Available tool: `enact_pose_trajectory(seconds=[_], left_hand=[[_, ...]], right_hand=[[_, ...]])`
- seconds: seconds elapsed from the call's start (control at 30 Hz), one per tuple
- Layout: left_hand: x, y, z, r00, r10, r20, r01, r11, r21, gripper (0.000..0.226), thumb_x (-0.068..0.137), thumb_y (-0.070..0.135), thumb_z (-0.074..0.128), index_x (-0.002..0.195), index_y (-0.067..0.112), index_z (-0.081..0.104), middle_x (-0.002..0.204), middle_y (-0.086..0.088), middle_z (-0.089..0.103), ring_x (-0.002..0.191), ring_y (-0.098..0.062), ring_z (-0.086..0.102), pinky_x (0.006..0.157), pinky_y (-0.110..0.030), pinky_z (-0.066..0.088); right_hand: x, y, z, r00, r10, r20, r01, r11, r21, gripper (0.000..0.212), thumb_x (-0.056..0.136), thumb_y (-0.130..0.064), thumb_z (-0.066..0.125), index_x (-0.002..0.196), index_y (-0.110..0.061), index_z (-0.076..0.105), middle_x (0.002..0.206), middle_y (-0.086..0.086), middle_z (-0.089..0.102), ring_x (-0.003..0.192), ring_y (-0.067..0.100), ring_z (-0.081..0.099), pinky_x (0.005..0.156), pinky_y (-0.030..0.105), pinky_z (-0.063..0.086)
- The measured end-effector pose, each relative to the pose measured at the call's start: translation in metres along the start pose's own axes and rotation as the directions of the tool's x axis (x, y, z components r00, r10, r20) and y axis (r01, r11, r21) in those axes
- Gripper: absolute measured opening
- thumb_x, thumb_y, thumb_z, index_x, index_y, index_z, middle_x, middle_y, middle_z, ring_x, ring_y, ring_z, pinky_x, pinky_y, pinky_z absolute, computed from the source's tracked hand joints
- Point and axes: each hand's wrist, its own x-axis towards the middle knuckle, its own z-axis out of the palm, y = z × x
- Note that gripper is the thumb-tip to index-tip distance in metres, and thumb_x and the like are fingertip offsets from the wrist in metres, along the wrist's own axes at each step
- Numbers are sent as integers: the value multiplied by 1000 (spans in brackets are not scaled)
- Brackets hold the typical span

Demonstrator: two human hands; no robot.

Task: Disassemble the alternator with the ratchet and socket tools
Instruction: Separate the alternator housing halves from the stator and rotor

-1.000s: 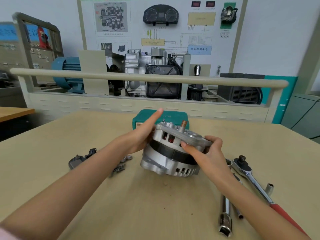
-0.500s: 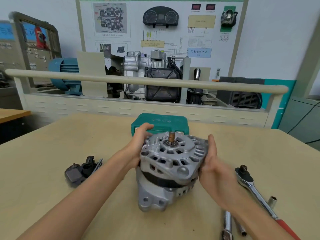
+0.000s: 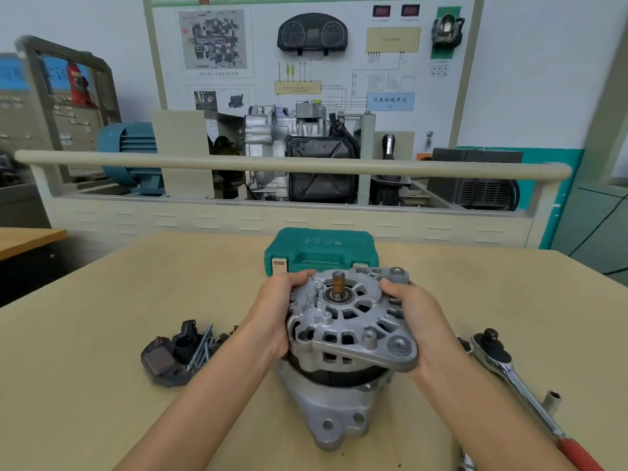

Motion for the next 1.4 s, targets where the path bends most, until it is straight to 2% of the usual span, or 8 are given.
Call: enact_pose_trajectory(seconds=[0.5, 0.7, 0.77, 0.87, 0.93, 1.17, 1.27, 1.4], left_hand=[[-6, 10, 7, 989, 141, -50, -126, 965, 231, 27, 82, 21, 49, 101, 22, 68, 110, -8, 64, 98, -29, 59, 88, -41, 47], [-6, 1, -5, 964, 261, -42, -247, 947, 207, 25, 88, 29, 47, 105, 26, 65, 113, -5, 64, 111, -26, 58, 101, -50, 40], [-11, -8, -11, 917, 397, 35, -393, 884, 252, 31, 91, 33, 45, 119, 30, 56, 115, 3, 62, 110, -16, 58, 100, -42, 43], [-18, -20, -22, 682, 648, 340, -714, 488, 502, 44, 84, 61, 40, 125, 47, 43, 129, 21, 44, 125, -2, 40, 104, -29, 34], [-16, -21, -24, 638, 608, 473, -749, 349, 563, 65, 72, 81, 36, 127, 47, 39, 131, 21, 40, 126, -1, 37, 103, -25, 34], [3, -21, -19, 657, 609, 444, -707, 294, 643, 43, 70, 64, 48, 104, 39, 49, 105, 15, 50, 98, 5, 50, 85, -23, 43], [5, -21, -27, 634, 651, 416, -717, 294, 632, 37, 72, 64, 45, 100, 41, 48, 103, 13, 51, 98, 4, 49, 82, -17, 38], [4, -26, -22, 643, 671, 369, -680, 279, 679, 34, 70, 70, 44, 95, 46, 44, 99, 10, 47, 98, 2, 45, 81, -13, 35]], right_hand=[[5, -5, 1, 990, 137, 25, -137, 991, 3, 10, 88, -9, 53, 89, -4, 62, 68, 14, 69, 52, 26, 65, 44, 31, 54], [13, -6, 4, 996, 94, 9, -92, 991, -96, 19, 84, -7, 50, 98, -2, 63, 80, 17, 71, 65, 30, 67, 62, 37, 55], [15, -6, 5, 997, 77, -25, -79, 991, -103, 15, 87, -5, 46, 90, -3, 61, 72, 15, 69, 57, 26, 65, 55, 34, 53], [17, -10, 4, 993, 88, -73, -93, 993, -76, 17, 88, -4, 44, 97, -1, 58, 90, 18, 67, 68, 28, 64, 60, 37, 52], [14, -12, 4, 989, 119, -90, -121, 992, -22, 21, 89, -7, 42, 105, -2, 56, 99, 17, 65, 74, 27, 62, 64, 37, 51], [-7, -11, 3, 992, 56, 112, -26, 968, -250, 42, 95, -40, 36, 115, -15, 63, 99, 9, 72, 83, 21, 66, 72, 30, 51], [-12, -4, -1, 967, -57, 246, 168, 873, -457, 77, 83, -67, 44, 146, -27, 25, 141, -3, 44, 125, 16, 47, 103, 38, 39], [-16, 6, -9, 889, -207, 408, 415, 740, -530, 96, 63, -69, 54, 137, -42, 0, 124, -22, 47, 112, -4, 50, 93, 14, 39]])
